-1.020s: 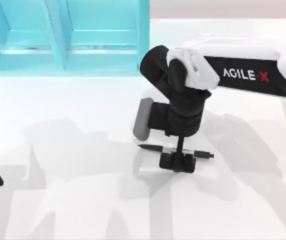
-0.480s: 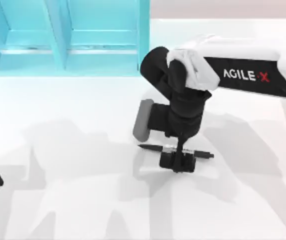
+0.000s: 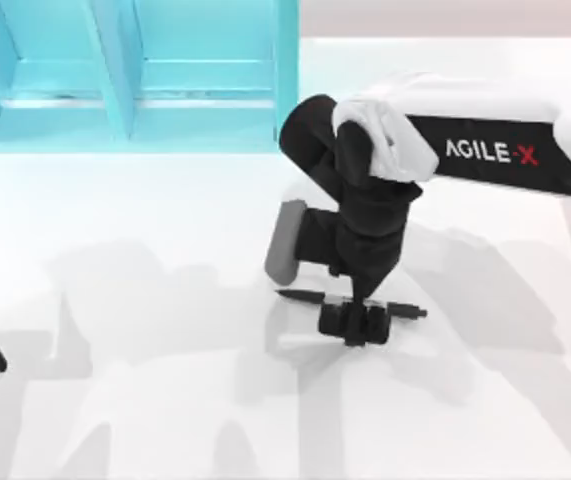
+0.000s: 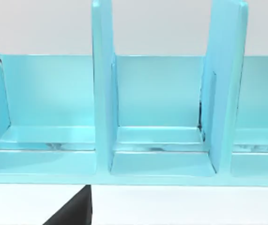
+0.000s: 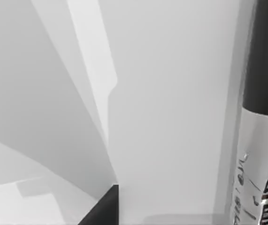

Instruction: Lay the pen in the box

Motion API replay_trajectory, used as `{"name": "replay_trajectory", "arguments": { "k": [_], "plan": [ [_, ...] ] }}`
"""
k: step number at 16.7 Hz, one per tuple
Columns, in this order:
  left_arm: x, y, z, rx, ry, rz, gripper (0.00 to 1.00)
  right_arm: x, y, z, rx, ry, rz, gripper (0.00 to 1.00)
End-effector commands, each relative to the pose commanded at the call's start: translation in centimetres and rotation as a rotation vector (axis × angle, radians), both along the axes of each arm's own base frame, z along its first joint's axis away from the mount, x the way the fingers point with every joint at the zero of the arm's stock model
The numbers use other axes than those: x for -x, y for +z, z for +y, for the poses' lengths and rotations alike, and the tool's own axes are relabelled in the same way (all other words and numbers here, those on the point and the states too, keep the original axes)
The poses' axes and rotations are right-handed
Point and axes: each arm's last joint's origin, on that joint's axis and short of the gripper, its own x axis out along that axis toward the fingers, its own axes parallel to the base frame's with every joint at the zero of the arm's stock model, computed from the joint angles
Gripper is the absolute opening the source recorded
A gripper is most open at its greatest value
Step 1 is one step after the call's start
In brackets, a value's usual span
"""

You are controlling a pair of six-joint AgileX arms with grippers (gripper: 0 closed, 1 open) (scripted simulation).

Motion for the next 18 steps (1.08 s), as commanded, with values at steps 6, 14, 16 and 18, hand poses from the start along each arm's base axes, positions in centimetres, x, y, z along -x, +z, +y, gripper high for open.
{"name": "replay_trajectory", "arguments": {
  "k": [6, 14, 16, 18],
  "plan": [
    [0.0, 0.0, 0.0, 0.000, 0.000, 0.000, 1.00, 0.4, 2.7, 0.0, -0.038, -0.018, -0.007, 0.00],
    [0.0, 0.0, 0.0, 0.000, 0.000, 0.000, 1.00, 0.1, 9.2, 0.2, -0.035, -0.017, -0.003, 0.00],
    [0.0, 0.0, 0.0, 0.000, 0.000, 0.000, 1.00, 0.3, 11.3, 0.1, -0.033, -0.017, 0.000, 0.00],
    [0.0, 0.0, 0.0, 0.000, 0.000, 0.000, 1.00, 0.4, 12.6, 0.0, -0.037, -0.018, -0.006, 0.00]
  ]
}}
